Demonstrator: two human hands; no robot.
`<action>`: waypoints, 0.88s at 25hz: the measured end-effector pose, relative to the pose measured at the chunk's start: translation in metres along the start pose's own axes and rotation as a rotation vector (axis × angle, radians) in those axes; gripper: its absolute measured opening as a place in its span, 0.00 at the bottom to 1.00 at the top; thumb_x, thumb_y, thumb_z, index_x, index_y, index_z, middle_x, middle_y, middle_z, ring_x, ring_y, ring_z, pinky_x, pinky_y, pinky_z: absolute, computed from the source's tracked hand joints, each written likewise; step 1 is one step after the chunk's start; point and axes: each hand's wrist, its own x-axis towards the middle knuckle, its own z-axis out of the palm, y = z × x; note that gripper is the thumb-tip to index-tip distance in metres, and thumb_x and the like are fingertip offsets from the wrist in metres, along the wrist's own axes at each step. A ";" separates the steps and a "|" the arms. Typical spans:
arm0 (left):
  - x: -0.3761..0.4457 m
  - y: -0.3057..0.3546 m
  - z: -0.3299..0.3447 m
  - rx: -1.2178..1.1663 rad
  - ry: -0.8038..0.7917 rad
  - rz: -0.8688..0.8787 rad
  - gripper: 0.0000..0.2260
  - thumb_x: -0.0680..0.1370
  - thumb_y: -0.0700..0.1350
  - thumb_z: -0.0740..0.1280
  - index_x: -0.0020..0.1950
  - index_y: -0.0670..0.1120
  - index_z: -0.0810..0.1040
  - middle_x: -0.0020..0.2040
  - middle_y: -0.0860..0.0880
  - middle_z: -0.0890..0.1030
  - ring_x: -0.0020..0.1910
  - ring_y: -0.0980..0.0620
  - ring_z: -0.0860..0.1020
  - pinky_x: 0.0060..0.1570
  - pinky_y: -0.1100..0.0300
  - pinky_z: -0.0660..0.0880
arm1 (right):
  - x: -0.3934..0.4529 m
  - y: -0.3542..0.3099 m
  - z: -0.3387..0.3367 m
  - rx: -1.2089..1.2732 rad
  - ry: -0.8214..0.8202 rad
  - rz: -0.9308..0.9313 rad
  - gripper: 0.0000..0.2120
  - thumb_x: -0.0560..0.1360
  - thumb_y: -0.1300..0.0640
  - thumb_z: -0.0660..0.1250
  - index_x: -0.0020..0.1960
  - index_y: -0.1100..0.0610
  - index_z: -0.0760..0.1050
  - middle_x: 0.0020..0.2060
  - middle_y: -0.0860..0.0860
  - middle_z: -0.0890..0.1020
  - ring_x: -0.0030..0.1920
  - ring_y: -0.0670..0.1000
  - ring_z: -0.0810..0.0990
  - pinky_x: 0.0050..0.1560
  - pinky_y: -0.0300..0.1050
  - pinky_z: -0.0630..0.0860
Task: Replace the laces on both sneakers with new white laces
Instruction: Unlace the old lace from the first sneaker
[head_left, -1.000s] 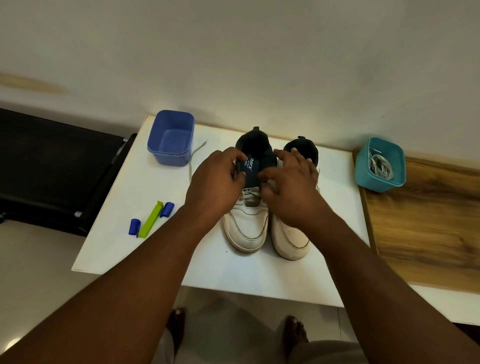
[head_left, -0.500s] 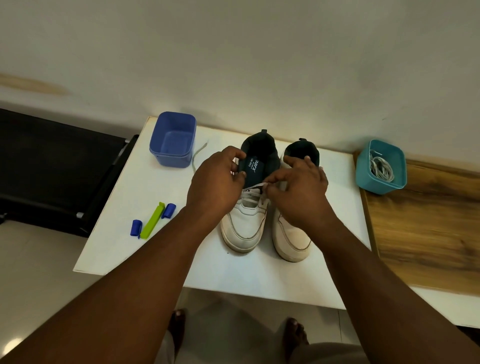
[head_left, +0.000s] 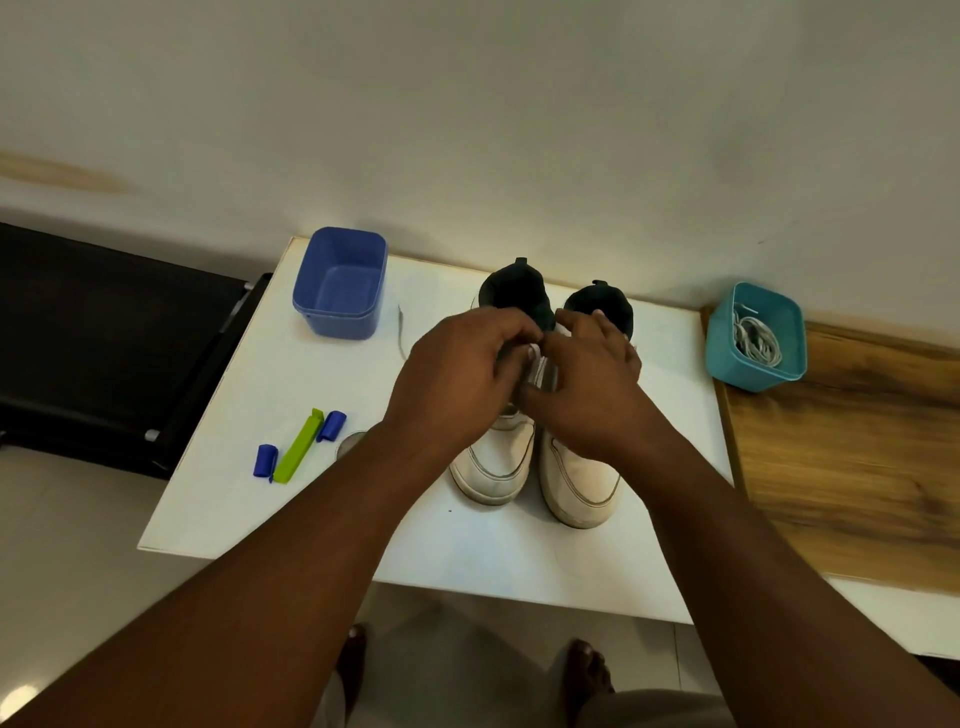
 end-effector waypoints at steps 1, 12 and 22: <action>-0.001 0.001 0.001 -0.059 -0.024 -0.021 0.13 0.82 0.47 0.67 0.66 0.53 0.75 0.53 0.53 0.83 0.52 0.54 0.81 0.56 0.57 0.79 | 0.001 0.000 0.002 0.044 0.018 -0.023 0.15 0.77 0.47 0.70 0.64 0.43 0.79 0.79 0.52 0.64 0.82 0.60 0.51 0.79 0.64 0.50; 0.001 -0.018 -0.003 0.252 -0.004 -0.062 0.10 0.81 0.50 0.68 0.61 0.53 0.83 0.68 0.52 0.77 0.65 0.48 0.72 0.62 0.54 0.72 | -0.004 -0.005 -0.013 0.539 0.078 0.050 0.17 0.81 0.57 0.62 0.35 0.57 0.77 0.32 0.48 0.75 0.26 0.42 0.71 0.33 0.41 0.70; -0.003 0.010 -0.006 -0.287 0.083 0.180 0.18 0.77 0.47 0.73 0.66 0.50 0.78 0.54 0.56 0.83 0.54 0.58 0.81 0.58 0.67 0.76 | 0.002 0.003 0.013 0.199 0.187 -0.147 0.16 0.72 0.44 0.65 0.54 0.49 0.83 0.48 0.47 0.85 0.53 0.53 0.82 0.57 0.62 0.77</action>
